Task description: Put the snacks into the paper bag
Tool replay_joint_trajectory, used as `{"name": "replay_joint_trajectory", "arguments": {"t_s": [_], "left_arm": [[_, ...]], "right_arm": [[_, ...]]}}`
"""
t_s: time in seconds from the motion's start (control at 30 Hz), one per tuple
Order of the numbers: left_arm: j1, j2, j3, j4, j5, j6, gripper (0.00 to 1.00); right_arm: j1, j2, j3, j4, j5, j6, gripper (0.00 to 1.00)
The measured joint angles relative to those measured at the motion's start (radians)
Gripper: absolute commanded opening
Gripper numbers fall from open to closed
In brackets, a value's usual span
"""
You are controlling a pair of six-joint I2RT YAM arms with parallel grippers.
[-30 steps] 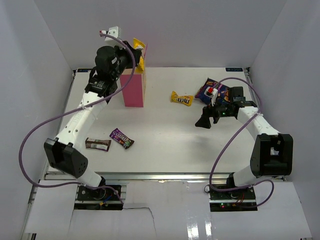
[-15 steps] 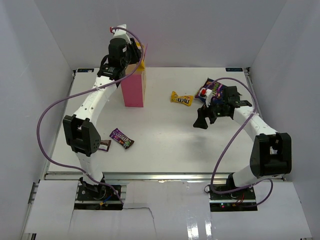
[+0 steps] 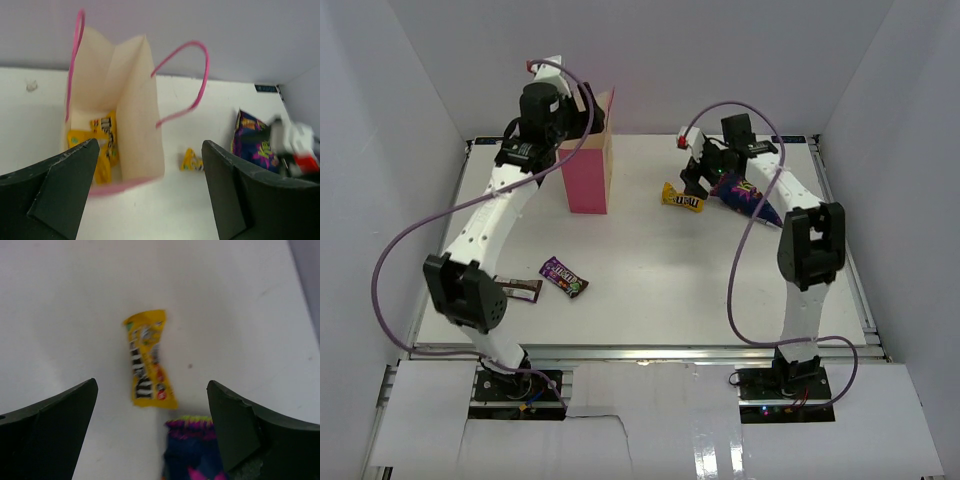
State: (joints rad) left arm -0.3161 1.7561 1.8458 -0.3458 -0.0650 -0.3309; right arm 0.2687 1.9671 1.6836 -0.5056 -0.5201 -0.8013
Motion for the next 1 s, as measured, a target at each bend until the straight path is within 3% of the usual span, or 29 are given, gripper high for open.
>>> {"name": "replay_joint_trajectory", "arguments": {"t_s": [0.1, 0.17, 0.3, 0.47, 0.6, 0.7, 1.0], "left_arm": [[0.000, -0.211, -0.190, -0.022, 0.007, -0.014, 0.96], [0.000, -0.377, -0.334, -0.021, 0.010, -0.036, 0.97], [0.002, -0.714, -0.594, -0.028, 0.010, -0.108, 0.97], [0.005, -1.007, -0.860, -0.092, -0.022, -0.229, 0.97], [0.006, -1.106, -1.017, -0.166, -0.039, -0.330, 0.97], [0.006, -1.133, -1.089, -0.208, -0.046, -0.392, 0.97], [0.006, -1.082, -1.120, -0.230, -0.037, -0.494, 0.97]], "right_arm": [[0.000, 0.208, 0.275, -0.021, 0.005, -0.028, 0.96], [0.005, 0.294, 0.362, -0.030, 0.019, -0.045, 0.96], [0.022, 0.372, 0.381, -0.075, 0.040, -0.072, 0.95], [0.045, 0.407, 0.381, -0.093, 0.052, -0.072, 0.91], [0.053, 0.408, 0.380, -0.090, 0.072, -0.066, 0.83], [0.052, 0.409, 0.363, -0.083, 0.091, -0.059, 0.71], [0.051, 0.411, 0.301, -0.074, 0.103, -0.026, 0.34]]}}
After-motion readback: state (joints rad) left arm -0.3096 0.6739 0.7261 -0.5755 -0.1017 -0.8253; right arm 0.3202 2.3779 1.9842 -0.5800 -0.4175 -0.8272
